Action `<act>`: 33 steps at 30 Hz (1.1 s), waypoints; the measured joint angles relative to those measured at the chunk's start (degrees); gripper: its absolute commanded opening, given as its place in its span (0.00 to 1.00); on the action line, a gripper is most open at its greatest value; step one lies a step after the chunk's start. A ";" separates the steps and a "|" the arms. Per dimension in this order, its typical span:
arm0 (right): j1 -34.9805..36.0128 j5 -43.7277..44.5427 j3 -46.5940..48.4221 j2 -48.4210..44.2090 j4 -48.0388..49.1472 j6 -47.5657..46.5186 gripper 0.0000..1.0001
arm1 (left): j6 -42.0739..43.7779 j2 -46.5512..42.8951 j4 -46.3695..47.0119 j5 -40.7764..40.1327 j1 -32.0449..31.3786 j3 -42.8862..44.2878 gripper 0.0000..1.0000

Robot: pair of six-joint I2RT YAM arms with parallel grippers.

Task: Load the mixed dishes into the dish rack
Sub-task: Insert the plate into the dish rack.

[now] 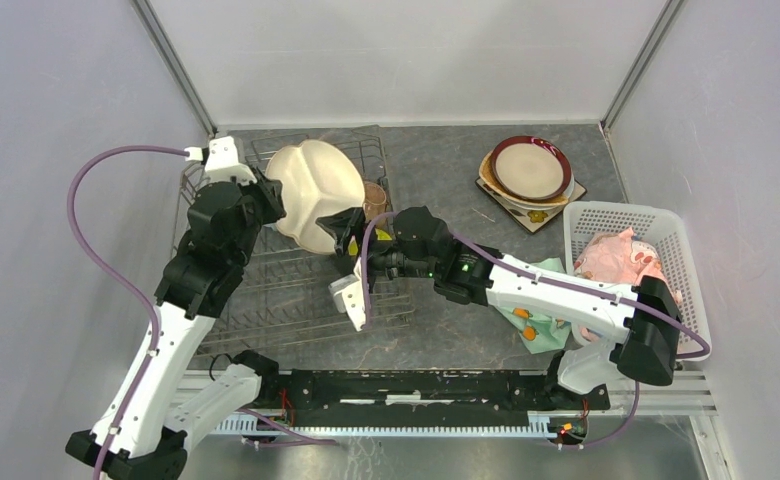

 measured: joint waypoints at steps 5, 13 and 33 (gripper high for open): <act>0.00 -1.11 0.00 -0.15 0.44 2.08 0.96 | 3.52 0.17 -0.35 -1.64 0.00 0.00 0.02; 0.00 -0.02 -4.31 -6.71 8.13 14.05 0.98 | 9.05 0.13 -2.54 -5.70 0.00 0.11 0.02; 0.04 42.64 -5.42 -18.56 -1.14 61.99 0.98 | 15.65 1.62 -14.56 -11.43 0.00 7.32 0.02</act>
